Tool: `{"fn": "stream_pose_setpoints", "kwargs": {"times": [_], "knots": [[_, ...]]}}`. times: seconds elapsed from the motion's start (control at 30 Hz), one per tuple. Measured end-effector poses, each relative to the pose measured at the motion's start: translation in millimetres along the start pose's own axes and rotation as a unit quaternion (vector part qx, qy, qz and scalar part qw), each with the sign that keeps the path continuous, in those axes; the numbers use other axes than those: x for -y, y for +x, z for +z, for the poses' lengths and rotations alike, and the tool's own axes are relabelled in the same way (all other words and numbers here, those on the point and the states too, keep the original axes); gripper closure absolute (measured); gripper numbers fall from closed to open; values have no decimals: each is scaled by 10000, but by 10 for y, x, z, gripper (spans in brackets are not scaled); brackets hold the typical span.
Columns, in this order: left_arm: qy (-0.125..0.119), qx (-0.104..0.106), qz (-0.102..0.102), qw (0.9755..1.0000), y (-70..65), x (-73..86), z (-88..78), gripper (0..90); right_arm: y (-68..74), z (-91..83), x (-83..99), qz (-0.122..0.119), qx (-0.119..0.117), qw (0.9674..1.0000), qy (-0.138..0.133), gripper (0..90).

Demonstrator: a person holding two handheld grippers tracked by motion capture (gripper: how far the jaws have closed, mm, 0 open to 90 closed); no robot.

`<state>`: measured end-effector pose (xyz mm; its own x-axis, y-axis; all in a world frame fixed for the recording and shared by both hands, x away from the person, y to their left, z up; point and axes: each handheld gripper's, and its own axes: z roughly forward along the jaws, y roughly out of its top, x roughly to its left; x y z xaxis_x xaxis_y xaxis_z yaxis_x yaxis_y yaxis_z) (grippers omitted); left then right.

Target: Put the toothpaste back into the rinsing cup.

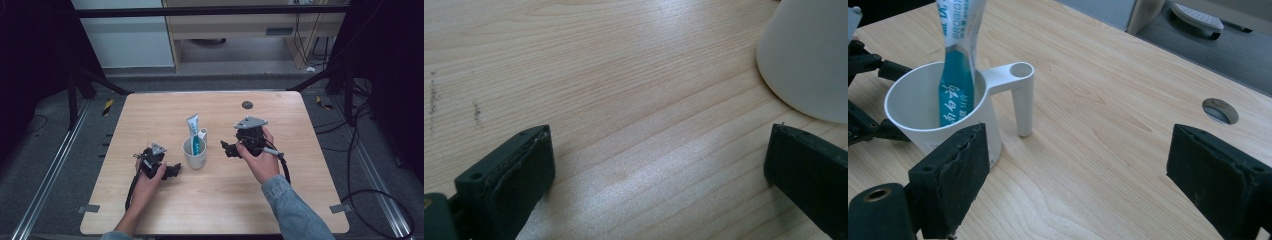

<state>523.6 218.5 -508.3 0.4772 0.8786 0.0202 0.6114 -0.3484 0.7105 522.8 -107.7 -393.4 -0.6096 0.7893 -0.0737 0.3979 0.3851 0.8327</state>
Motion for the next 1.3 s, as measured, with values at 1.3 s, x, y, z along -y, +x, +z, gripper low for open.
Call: {"fn": "stream_pose_setpoints", "kwargs": {"times": [1.3], "knots": [[-3,2,2,10000,-1,0,1,0,-878,-192,581,863,773,9925,394,82]]}}
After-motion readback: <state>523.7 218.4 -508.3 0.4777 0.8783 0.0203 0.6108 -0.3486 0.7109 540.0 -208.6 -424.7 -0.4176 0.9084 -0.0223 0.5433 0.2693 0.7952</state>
